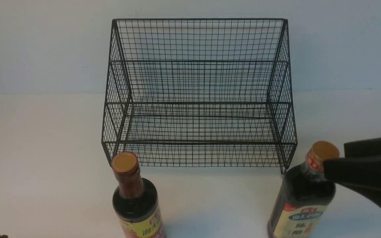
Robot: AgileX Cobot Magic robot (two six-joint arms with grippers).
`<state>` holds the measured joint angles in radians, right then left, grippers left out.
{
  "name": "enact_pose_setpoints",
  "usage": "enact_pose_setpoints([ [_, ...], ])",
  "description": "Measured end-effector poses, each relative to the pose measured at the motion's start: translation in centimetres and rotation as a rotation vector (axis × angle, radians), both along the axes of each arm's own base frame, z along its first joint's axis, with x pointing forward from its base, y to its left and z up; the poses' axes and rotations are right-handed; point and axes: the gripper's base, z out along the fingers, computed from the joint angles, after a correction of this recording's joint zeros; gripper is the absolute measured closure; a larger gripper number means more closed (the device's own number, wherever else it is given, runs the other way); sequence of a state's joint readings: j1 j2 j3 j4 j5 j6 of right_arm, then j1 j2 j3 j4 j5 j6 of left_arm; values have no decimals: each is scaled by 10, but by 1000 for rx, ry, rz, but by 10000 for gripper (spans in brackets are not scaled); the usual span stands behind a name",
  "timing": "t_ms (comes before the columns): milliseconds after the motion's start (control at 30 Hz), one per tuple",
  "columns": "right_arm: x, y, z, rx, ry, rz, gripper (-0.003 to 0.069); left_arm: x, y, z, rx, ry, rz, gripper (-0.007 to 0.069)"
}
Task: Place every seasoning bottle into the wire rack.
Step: Use the right arm to grab the condiment bottle closest to it, then use the right arm to put the condiment bottle back on the shelf
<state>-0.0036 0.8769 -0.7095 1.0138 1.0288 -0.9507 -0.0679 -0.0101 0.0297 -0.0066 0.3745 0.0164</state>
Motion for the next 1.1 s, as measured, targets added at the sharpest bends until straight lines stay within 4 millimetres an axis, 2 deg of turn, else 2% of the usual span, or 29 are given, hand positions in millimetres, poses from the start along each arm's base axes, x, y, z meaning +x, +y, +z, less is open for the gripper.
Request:
enact_pose_setpoints([
  [200, 23, -2, -16, -15, 76, -34, 109, 0, 0, 0, 0, 0, 0, 629],
  [600, 42, 14, -33, -16, 112, 29, 106, 0, 0, 0, 0, 0, 0, 629],
  [733, 42, 14, -35, -41, 107, 33, 155, 0, 0, 0, 0, 0, 0, 629],
  [833, 43, 13, -34, -60, 104, 34, 249, 0, 0, 0, 0, 0, 0, 629],
  [867, 43, 13, -34, -60, 102, 35, 249, 0, 0, 0, 0, 0, 0, 629],
  [933, 42, 13, -31, -65, 107, 45, 320, 0, 0, 0, 0, 0, 0, 629],
  [1100, 32, 18, -26, -56, 207, 153, 327, 0, 0, 0, 0, 0, 0, 629],
])
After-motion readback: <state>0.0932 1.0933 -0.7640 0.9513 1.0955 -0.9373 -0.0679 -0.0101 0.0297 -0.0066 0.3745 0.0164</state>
